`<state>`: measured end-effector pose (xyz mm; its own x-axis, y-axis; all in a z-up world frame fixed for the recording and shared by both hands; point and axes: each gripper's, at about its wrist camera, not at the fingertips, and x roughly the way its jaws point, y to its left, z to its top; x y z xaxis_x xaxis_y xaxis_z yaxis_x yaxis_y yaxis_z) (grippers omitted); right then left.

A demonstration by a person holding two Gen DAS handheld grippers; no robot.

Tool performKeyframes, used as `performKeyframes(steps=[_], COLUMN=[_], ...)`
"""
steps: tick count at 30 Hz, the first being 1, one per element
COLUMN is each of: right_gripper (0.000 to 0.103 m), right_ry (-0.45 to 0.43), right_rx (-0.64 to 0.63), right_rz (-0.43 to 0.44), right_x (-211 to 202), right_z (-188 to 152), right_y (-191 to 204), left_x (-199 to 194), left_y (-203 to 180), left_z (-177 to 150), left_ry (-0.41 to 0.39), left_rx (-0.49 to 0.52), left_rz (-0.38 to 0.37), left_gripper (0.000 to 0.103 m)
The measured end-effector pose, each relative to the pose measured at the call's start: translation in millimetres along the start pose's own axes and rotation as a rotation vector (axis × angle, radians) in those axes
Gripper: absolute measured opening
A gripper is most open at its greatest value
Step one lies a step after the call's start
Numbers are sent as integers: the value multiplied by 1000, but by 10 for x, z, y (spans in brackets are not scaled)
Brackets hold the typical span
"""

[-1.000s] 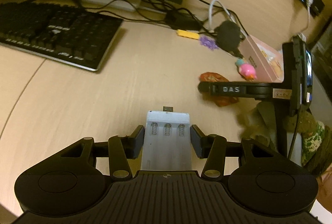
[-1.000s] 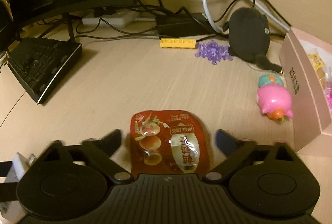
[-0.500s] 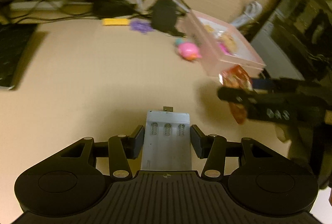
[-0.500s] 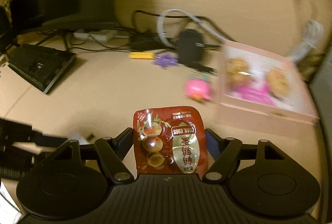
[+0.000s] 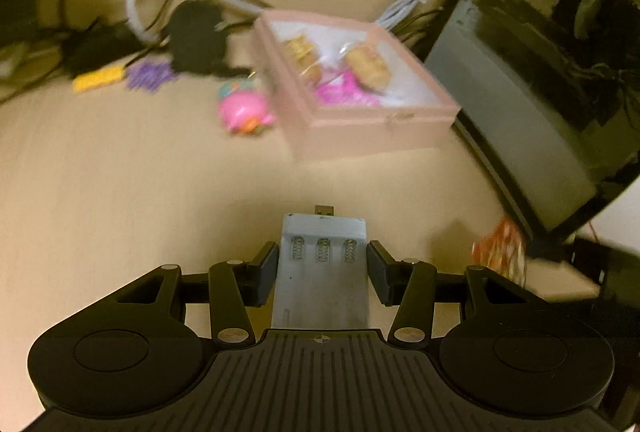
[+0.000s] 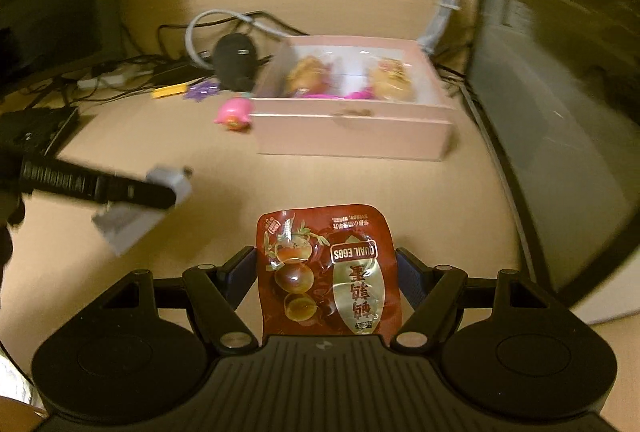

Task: Organize objects
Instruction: 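Lower the charger and snack bag into the pink box and open both grippers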

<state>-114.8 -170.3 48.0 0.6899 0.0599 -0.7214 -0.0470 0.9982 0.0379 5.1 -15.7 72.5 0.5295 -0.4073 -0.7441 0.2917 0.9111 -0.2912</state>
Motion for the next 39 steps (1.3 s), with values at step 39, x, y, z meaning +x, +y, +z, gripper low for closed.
performKeyframes(steps=[39], right_gripper=[95], right_ry=[-277], right_rx=[-33], right_rz=[-76], right_x=[1059], right_z=[1716], right_y=[-196], left_x=[-221], left_y=[688], left_z=[-376], left_ry=[-110], left_rx=[-281], left_rz=[165], left_gripper=[52])
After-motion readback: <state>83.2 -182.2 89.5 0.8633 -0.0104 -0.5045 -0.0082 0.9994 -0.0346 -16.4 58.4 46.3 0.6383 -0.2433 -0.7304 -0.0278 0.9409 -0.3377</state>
